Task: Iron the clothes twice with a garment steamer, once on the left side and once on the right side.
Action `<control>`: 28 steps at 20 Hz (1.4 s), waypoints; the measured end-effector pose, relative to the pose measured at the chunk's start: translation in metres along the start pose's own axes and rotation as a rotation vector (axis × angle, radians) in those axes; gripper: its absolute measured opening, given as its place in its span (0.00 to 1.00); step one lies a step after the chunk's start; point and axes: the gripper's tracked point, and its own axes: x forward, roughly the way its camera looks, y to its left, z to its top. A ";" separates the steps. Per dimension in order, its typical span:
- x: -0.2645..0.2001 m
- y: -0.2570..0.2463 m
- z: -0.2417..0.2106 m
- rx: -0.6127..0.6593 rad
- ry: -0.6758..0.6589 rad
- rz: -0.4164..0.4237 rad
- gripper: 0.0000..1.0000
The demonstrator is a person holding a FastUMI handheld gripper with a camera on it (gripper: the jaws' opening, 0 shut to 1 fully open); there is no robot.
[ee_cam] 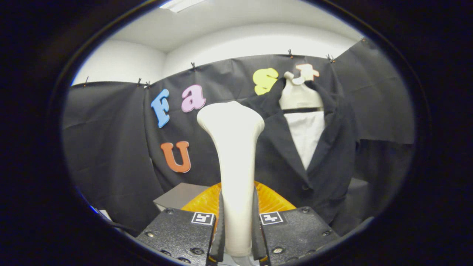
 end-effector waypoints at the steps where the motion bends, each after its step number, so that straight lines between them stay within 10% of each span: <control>1: -0.005 -0.012 0.007 -0.022 -0.031 -0.017 0.32; 8: 0.000 -0.068 0.033 -0.073 -0.143 -0.078 0.32; 28: 0.014 -0.100 -0.092 -0.127 0.069 -0.095 0.32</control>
